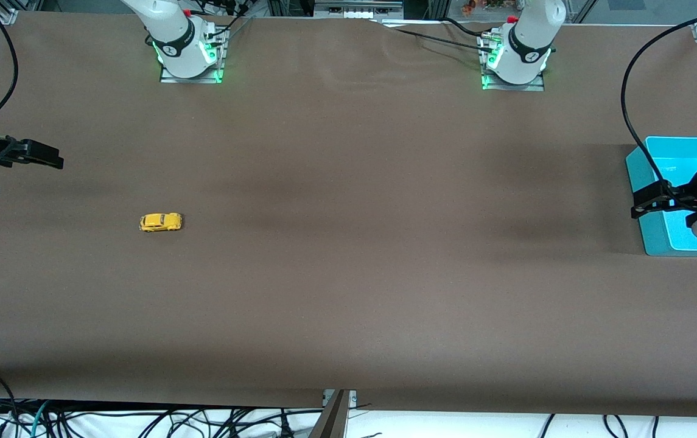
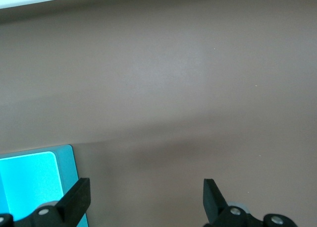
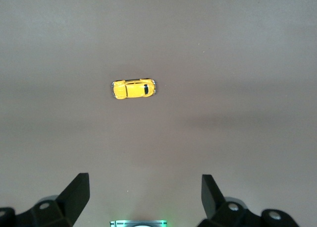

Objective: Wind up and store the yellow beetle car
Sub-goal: 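Move the right gripper down toward the yellow beetle car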

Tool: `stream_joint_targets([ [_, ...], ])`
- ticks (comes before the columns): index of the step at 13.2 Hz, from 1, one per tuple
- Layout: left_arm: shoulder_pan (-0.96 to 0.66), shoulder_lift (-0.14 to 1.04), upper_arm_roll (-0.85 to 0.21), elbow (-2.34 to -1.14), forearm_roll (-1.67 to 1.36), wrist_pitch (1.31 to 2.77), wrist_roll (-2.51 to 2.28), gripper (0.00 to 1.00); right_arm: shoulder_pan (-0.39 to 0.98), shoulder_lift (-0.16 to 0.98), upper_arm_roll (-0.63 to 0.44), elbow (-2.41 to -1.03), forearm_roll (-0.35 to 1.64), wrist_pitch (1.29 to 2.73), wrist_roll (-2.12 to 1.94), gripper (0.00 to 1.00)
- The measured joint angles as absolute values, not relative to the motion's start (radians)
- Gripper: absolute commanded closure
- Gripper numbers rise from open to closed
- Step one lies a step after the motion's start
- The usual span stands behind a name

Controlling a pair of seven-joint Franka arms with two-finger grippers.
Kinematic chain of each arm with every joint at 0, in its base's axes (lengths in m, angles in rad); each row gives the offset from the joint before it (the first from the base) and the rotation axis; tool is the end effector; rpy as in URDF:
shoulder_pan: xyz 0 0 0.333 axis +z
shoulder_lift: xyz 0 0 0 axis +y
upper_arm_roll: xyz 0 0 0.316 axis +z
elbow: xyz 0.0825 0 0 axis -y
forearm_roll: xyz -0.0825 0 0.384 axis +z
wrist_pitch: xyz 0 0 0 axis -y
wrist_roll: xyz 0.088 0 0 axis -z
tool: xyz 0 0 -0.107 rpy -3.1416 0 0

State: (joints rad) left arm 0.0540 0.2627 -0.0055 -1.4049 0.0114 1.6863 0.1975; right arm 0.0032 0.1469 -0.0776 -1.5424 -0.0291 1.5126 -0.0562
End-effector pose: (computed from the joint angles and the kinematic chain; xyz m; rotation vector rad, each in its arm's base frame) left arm 0.6411 0.0327 0.5564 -3.1206 0.2345 -0.0271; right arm 0.5850 -0.0439 0.5496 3.1002 -0.0271 -0.2775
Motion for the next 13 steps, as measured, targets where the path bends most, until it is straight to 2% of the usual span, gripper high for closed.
stream_joint_targets([
  [3, 0.054, 0.254, -0.009, -1.421, 0.011, 1.69, 0.198, 0.0, 0.003, 0.148, -0.076, -1.542, -0.054, 1.513, -0.057, 0.0],
  [8, 0.054, 0.138, -0.017, -1.573, 0.011, 1.719, 0.198, 0.0, 0.003, 0.155, -0.071, -1.537, -0.062, 1.513, -0.058, 0.0],
  [13, 0.056, 0.126, -0.025, -1.586, 0.011, 1.723, 0.198, 0.0, 0.003, 0.163, -0.071, -1.53, -0.066, 1.515, -0.058, 0.0],
])
